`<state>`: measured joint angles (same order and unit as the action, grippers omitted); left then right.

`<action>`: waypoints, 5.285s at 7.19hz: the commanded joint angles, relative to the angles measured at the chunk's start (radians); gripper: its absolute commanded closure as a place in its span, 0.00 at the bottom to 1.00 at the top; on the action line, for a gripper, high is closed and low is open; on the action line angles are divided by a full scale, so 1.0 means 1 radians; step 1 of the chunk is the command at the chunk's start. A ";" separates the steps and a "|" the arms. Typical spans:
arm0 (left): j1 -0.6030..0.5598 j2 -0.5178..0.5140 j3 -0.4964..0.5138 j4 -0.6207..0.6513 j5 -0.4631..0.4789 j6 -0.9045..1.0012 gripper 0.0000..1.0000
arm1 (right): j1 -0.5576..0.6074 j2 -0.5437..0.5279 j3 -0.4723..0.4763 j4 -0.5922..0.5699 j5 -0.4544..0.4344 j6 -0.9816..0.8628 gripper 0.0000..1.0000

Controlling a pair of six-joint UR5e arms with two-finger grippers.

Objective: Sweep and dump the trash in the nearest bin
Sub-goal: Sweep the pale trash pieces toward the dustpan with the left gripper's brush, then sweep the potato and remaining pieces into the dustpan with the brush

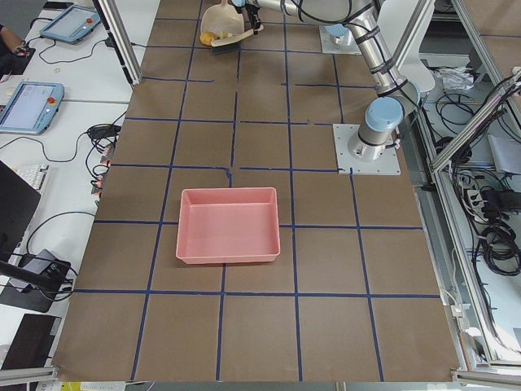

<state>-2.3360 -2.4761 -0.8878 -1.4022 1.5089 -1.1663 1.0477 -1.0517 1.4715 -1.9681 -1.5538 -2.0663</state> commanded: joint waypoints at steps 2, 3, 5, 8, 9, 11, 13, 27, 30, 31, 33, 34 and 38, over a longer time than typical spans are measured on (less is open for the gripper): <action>0.000 0.000 0.004 -0.028 -0.003 -0.036 1.00 | 0.000 -0.001 0.001 0.000 0.001 0.000 1.00; 0.000 -0.001 0.004 -0.028 -0.013 -0.033 1.00 | 0.000 -0.001 0.001 0.002 0.001 0.000 1.00; 0.001 -0.001 0.010 -0.026 -0.019 -0.021 1.00 | 0.001 -0.001 0.001 0.002 0.001 0.000 1.00; 0.000 -0.024 0.050 -0.023 -0.015 0.095 1.00 | 0.001 -0.001 0.001 0.002 0.003 0.012 1.00; -0.008 -0.039 0.050 -0.017 -0.016 0.132 1.00 | 0.002 -0.001 0.001 0.002 0.001 0.012 1.00; -0.017 -0.061 0.072 -0.005 -0.016 0.239 1.00 | 0.001 -0.001 0.001 0.002 0.003 0.012 1.00; -0.017 -0.058 0.081 -0.001 -0.012 0.298 1.00 | 0.002 -0.001 0.001 0.002 0.003 0.012 1.00; -0.078 -0.066 0.058 0.002 0.218 1.120 1.00 | 0.000 0.002 0.000 0.000 0.008 0.012 1.00; -0.074 -0.018 0.026 0.008 0.220 1.183 1.00 | -0.002 0.006 0.001 0.002 0.043 0.014 1.00; -0.068 0.009 0.000 0.008 0.218 1.177 1.00 | -0.006 0.007 0.004 0.006 0.066 0.014 1.00; -0.065 0.077 -0.063 0.009 0.217 1.160 1.00 | -0.006 0.007 0.004 0.011 0.067 0.015 1.00; -0.048 0.100 -0.080 0.009 0.215 1.159 1.00 | -0.006 0.007 0.004 0.011 0.067 0.014 1.00; 0.032 0.245 -0.141 -0.018 0.203 1.156 1.00 | -0.014 0.006 0.003 0.011 0.067 0.035 1.00</action>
<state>-2.3376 -2.2943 -0.9912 -1.4087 1.7174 -0.0084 1.0381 -1.0456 1.4748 -1.9580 -1.4869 -2.0466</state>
